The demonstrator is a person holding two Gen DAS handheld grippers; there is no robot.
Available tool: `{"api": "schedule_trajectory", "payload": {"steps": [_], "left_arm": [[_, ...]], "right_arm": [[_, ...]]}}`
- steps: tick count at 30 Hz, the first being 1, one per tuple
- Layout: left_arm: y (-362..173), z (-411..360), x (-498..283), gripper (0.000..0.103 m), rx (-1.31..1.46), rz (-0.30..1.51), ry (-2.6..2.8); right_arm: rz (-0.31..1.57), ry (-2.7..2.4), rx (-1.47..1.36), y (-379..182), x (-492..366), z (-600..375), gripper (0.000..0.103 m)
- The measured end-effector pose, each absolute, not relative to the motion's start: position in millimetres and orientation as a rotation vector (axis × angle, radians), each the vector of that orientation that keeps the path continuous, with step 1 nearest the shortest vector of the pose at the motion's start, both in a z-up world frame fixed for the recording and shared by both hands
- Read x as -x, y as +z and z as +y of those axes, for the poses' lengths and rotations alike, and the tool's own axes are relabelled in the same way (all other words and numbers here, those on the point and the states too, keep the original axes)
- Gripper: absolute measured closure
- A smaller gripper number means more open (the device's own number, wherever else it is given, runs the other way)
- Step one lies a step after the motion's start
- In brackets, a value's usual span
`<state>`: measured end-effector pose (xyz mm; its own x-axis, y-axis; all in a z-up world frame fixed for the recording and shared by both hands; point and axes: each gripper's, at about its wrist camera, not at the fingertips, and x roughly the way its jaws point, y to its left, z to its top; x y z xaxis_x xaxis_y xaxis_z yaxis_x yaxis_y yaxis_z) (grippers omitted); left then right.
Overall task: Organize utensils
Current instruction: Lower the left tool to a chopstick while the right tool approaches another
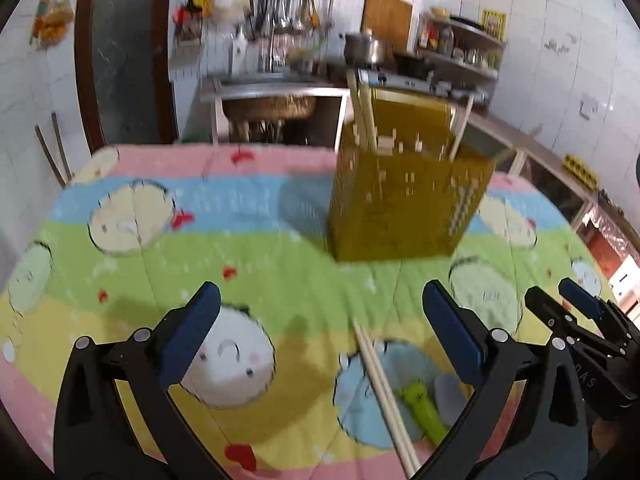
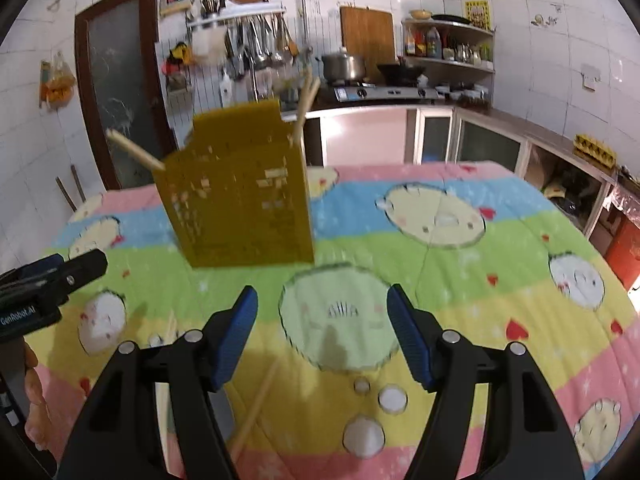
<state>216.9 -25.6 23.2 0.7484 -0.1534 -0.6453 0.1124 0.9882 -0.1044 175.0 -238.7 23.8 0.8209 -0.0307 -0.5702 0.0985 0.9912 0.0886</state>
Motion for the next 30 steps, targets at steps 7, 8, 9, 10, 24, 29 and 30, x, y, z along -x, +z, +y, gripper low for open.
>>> {"api": "schedule_trajectory", "payload": {"steps": [7, 8, 9, 10, 24, 29, 30], "left_arm": [[-5, -26, -213, 0.005, 0.046, 0.78, -0.145], [-9, -25, -214, 0.005, 0.044, 0.792, -0.142], [-13, -25, -214, 0.005, 0.043, 0.804, -0.138], [-16, -25, -215, 0.005, 0.045, 0.816, -0.138], [-38, -20, -221, 0.005, 0.06, 0.892, -0.138], [-41, -21, -224, 0.005, 0.054, 0.918, -0.113], [-42, -21, -226, 0.005, 0.057, 0.926, -0.114]], "right_arm": [[0.669, -0.084, -0.12, 0, -172, -237, 0.037], [0.679, -0.083, -0.116, -4, -172, -235, 0.037], [0.687, -0.08, -0.113, -6, -173, -233, 0.037], [0.699, -0.076, -0.113, -9, -174, -231, 0.037], [0.775, -0.072, -0.102, -25, -181, -219, 0.037], [0.775, -0.085, -0.11, -24, -182, -221, 0.037], [0.775, -0.088, -0.111, -24, -181, -220, 0.037]]}}
